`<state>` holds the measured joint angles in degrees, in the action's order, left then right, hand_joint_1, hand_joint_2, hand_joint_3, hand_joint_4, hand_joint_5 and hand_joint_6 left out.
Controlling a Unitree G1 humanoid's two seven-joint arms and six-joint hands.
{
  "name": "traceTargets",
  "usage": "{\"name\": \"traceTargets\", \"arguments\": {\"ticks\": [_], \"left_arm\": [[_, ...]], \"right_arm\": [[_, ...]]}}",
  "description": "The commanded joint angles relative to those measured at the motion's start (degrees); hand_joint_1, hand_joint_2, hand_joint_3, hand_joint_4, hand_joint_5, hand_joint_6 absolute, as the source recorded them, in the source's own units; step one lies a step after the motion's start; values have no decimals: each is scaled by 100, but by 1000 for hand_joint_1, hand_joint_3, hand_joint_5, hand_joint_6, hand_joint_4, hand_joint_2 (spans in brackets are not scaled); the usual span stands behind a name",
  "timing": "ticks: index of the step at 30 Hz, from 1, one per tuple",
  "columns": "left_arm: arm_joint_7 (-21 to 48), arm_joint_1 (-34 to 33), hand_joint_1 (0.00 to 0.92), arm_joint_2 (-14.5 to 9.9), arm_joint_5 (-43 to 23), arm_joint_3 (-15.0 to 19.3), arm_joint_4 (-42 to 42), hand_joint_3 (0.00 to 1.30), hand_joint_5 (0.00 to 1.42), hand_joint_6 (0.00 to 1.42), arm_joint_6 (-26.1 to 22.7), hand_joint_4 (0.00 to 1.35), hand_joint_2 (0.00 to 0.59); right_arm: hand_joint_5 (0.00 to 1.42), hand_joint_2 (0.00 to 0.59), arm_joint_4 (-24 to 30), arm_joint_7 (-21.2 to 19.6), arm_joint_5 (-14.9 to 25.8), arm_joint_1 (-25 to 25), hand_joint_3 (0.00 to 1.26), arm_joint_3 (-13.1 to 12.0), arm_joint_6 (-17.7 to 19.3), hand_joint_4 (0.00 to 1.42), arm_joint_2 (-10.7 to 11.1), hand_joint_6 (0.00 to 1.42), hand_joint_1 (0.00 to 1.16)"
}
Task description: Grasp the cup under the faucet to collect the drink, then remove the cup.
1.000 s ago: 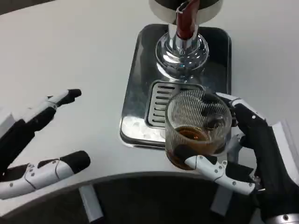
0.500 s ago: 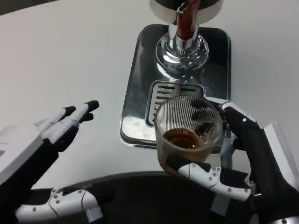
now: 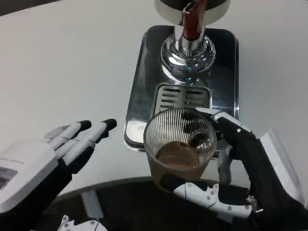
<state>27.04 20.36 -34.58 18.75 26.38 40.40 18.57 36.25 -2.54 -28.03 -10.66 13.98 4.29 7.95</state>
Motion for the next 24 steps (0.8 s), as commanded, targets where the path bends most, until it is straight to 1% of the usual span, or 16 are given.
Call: {"name": "traceTargets", "arguments": {"ticks": [1, 8, 14, 24], "left_arm": [[-20, 226, 0, 16, 68, 107, 115, 0, 0, 27, 188, 0, 97], [0, 443, 0, 41, 108, 179, 200, 0, 0, 16, 322, 0, 94], [2, 525, 0, 64, 154, 238, 236, 0, 0, 12, 312, 0, 92], [47, 629, 0, 69, 76, 290, 222, 0, 0, 10, 306, 0, 92]], "right_arm": [[1108, 223, 226, 28, -16, -91, 833, 121, 298, 939, -10, 1258, 820], [1108, 223, 328, 75, -55, -169, 834, 184, 341, 941, -5, 1258, 820], [1108, 223, 383, 118, -52, -191, 834, 190, 348, 941, 0, 1257, 820], [1121, 223, 426, 168, -68, -236, 839, 276, 334, 941, -8, 1258, 820]]}}
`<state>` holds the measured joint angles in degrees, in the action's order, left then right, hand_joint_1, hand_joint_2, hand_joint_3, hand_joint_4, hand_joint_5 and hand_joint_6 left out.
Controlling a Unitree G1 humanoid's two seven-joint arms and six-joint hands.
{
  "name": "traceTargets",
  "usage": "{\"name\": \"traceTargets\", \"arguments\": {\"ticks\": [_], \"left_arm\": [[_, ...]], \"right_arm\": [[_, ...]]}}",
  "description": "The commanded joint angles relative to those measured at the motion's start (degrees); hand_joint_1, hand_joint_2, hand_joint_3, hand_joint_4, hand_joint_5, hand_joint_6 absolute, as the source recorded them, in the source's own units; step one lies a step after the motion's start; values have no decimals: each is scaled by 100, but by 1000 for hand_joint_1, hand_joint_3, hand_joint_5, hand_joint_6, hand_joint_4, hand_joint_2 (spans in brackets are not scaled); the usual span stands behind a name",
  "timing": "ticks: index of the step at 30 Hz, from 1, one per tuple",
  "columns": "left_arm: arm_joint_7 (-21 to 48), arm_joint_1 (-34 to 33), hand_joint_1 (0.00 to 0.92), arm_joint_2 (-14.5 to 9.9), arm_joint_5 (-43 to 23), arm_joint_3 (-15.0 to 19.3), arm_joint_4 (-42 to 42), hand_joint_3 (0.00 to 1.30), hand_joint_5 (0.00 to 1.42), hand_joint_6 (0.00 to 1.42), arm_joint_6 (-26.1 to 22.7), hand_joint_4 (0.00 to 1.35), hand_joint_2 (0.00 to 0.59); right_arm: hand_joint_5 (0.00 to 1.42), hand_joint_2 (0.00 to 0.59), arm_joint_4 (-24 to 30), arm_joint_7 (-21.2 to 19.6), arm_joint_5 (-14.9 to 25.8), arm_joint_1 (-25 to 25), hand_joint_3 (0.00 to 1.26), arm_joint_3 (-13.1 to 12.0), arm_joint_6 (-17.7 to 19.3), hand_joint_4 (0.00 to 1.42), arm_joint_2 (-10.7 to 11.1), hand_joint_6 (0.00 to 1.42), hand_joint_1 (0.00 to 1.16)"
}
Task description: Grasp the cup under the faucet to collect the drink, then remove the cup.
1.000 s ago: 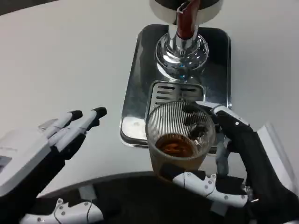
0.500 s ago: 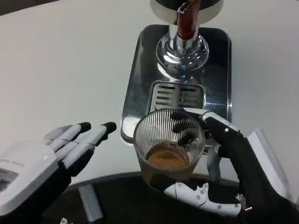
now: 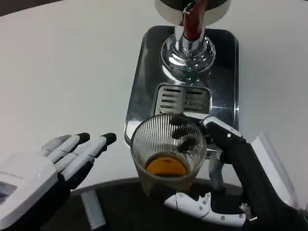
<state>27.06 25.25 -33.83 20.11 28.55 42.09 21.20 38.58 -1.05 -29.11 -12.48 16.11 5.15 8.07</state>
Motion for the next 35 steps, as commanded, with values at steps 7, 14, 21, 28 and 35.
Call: {"name": "traceTargets", "arguments": {"ticks": [7, 14, 21, 28, 35], "left_arm": [[67, 160, 0, -27, -119, 113, 51, 0, 0, 10, 27, 0, 92], [76, 246, 0, -47, -212, 236, 10, 0, 0, 10, 82, 0, 92], [92, 338, 0, -69, -324, 372, -27, 0, 0, 10, 208, 0, 92], [117, 394, 0, -65, -396, 430, -35, 0, 0, 10, 269, 0, 92], [142, 460, 0, -33, -410, 462, 7, 0, 0, 10, 270, 0, 92]], "right_arm": [[1121, 223, 218, 68, 39, -67, 840, 79, 242, 941, -30, 1258, 820], [1121, 223, 248, 108, -5, -83, 840, 153, 219, 941, -50, 1257, 820], [1121, 223, 273, 106, -93, -108, 840, 287, 203, 941, -84, 1257, 820], [1121, 223, 355, 103, -151, -191, 846, 322, 193, 941, -107, 1257, 820], [1121, 223, 390, 104, -135, -247, 850, 313, 218, 941, -96, 1266, 820]]}}
